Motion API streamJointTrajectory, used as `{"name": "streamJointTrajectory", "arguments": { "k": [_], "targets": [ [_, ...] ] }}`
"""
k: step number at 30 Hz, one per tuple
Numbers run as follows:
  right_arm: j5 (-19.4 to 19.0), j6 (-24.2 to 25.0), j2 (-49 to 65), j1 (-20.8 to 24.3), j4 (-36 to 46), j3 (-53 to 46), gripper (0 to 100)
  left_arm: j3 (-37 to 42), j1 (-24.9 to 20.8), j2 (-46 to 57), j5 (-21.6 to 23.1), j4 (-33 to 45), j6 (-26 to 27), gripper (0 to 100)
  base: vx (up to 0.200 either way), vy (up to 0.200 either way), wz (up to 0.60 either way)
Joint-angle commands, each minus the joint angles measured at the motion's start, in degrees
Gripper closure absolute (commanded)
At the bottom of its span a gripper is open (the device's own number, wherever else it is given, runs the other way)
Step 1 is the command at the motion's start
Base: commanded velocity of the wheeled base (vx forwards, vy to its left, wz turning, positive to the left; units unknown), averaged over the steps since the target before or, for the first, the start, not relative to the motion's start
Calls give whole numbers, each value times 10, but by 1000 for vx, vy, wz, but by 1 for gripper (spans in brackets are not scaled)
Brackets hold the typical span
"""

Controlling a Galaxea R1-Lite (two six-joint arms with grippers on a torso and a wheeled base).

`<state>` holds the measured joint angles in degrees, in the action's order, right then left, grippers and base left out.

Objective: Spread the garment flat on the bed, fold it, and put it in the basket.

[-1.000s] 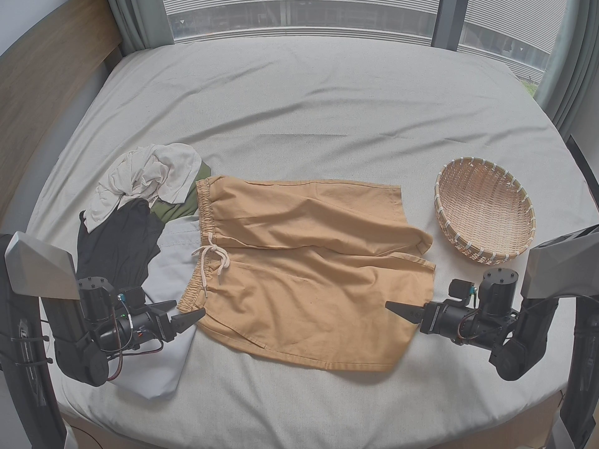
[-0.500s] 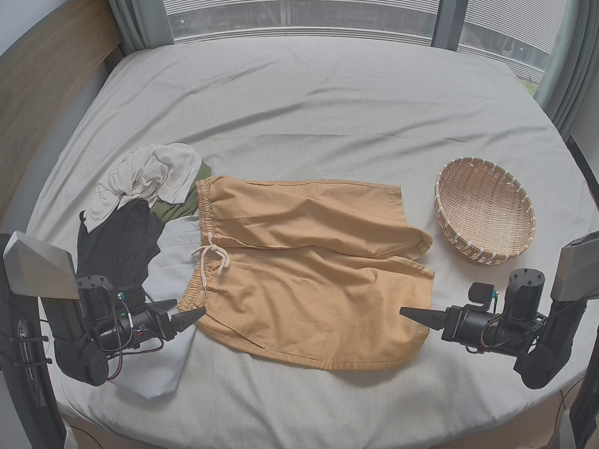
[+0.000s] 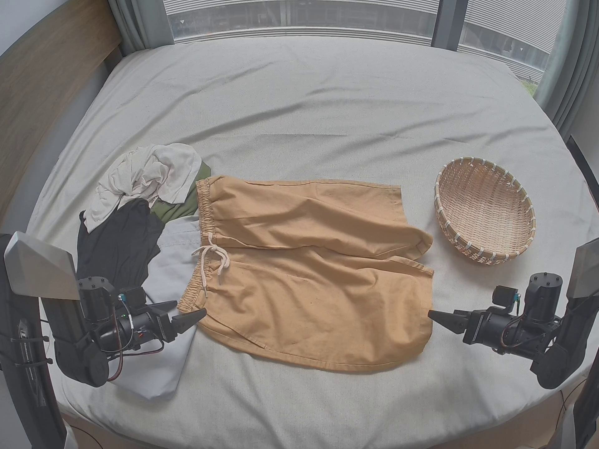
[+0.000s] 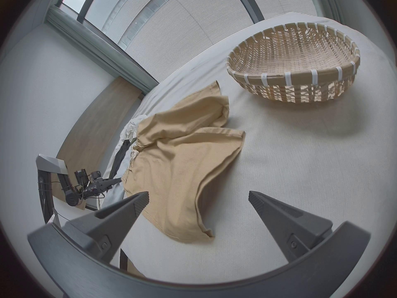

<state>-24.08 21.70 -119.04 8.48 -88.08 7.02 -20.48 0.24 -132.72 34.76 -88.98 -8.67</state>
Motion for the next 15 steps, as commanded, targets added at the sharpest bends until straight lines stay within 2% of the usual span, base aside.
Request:
{"name": "streamJointTrajectory", "arguments": {
  "k": [1, 15],
  "targets": [
    [3, -1, -16, 7, -1, -1, 0, -2, 3, -7, 0, -1, 0, 0, 0, 0, 0],
    [4, -1, -15, 11, -1, -2, 0, -12, -21, -7, 0, 0, -55, 0, 0, 0, 0]
  ]
}}
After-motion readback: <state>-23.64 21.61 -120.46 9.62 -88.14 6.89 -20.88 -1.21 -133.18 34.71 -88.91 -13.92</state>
